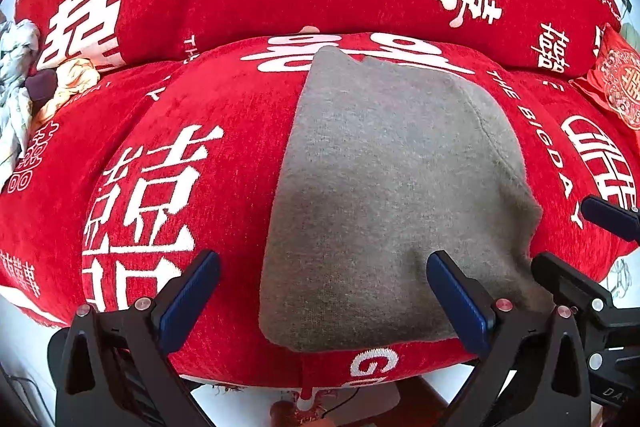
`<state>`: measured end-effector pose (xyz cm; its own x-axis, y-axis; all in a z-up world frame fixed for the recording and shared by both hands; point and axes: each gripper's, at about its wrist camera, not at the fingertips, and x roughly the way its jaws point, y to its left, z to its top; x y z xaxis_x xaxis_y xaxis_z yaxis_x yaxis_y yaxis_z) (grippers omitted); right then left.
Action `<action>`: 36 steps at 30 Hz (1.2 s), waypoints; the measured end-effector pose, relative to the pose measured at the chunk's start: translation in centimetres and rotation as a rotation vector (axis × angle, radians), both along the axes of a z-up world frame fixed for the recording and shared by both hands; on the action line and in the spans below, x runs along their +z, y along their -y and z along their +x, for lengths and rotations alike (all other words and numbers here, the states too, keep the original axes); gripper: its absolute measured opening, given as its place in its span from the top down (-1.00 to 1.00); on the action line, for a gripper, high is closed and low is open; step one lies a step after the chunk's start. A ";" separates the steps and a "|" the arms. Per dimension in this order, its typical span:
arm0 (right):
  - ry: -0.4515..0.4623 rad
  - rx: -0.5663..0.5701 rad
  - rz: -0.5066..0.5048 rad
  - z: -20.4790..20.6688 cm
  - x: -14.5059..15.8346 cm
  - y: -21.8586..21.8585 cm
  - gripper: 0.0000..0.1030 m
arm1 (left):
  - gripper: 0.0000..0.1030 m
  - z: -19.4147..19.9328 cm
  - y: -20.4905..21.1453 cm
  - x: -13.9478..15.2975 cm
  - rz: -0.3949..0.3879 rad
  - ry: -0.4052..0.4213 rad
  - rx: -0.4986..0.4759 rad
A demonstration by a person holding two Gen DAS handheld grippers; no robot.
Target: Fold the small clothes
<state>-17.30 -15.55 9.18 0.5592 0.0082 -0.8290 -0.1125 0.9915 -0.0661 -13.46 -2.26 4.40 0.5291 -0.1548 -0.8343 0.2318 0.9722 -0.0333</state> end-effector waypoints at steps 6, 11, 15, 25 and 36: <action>0.003 0.001 -0.001 0.0 0.1 0.0 -0.48 | -1.00 -0.1 0.3 0.3 0.009 0.009 -0.006; 0.003 0.001 0.000 0.0 0.2 0.0 -0.48 | -1.00 -0.2 0.3 0.5 0.014 0.013 -0.006; 0.004 0.003 0.000 -0.1 0.3 -0.2 -0.48 | -1.00 -0.2 0.4 0.7 0.019 0.018 -0.007; 0.007 0.005 0.009 0.1 0.3 0.0 -0.48 | -1.00 -0.4 0.8 0.9 0.032 0.031 -0.014; 0.021 0.009 0.023 0.0 0.5 0.4 -0.48 | -1.00 -0.5 1.0 1.1 0.041 0.034 -0.016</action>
<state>-17.34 -15.99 9.68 0.5761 0.0322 -0.8167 -0.1203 0.9917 -0.0458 -13.95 -3.25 5.46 0.5550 -0.1298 -0.8216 0.2477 0.9687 0.0143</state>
